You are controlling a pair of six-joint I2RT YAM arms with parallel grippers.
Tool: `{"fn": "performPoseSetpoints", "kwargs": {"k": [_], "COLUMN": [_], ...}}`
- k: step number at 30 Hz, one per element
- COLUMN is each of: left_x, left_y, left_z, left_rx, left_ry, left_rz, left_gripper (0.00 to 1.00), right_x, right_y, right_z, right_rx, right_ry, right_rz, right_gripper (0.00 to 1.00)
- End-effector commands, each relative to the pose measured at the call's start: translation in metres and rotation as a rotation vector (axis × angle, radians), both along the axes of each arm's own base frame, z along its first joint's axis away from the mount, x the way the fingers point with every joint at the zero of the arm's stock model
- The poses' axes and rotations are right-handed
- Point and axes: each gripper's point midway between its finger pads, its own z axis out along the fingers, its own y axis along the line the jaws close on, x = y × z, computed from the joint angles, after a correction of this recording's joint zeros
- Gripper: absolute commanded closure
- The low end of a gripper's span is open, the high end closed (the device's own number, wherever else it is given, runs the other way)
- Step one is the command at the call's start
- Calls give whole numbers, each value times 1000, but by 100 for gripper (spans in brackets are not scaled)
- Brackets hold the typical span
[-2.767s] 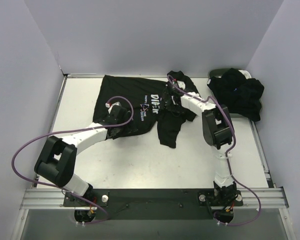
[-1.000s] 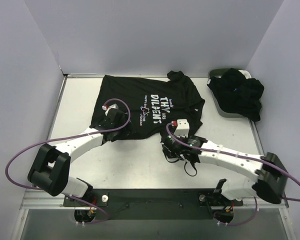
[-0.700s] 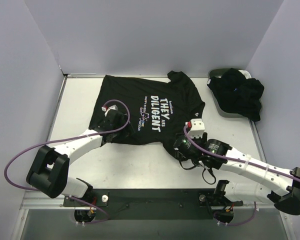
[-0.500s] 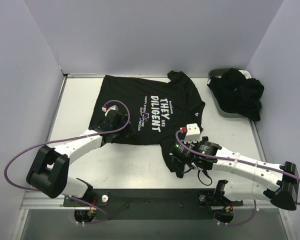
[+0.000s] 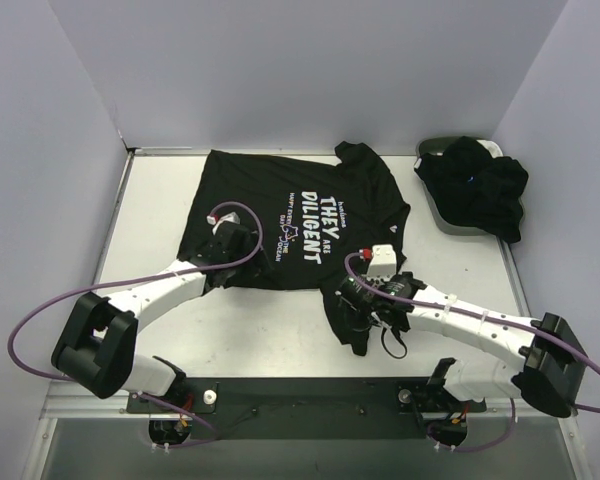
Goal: Fold and stack the t-shirts
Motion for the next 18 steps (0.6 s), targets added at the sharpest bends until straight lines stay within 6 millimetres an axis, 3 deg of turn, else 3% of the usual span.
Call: {"fn": "performPoseSetpoints", "kwargs": {"k": [1,3,7,9,12,18], "left_x": [-6,-13,-8,-6,-15,-38], "left_y": [10,33,51,49,34,17], "left_z": [15,15,47,61,65,41], "left_rx": [98,218,289,277,218,161], "left_ry": [-6,21,-23,-44,-41,-12], "left_rz": [-3,47,93,87,28,-14], "left_gripper": [7,7,7,7,7,8], "right_x": [18,26,49,53,54,52], "right_y": [42,48,77,85,96,101], "right_z": [-4,-10,-2,-5,-6,-25], "right_rx": [134,122,197,224,265,291], "right_ry": [9,26,30,49,60,112], "right_rz": [77,77,105,104,112,95], "right_gripper": [1,1,1,2,2,3]}}
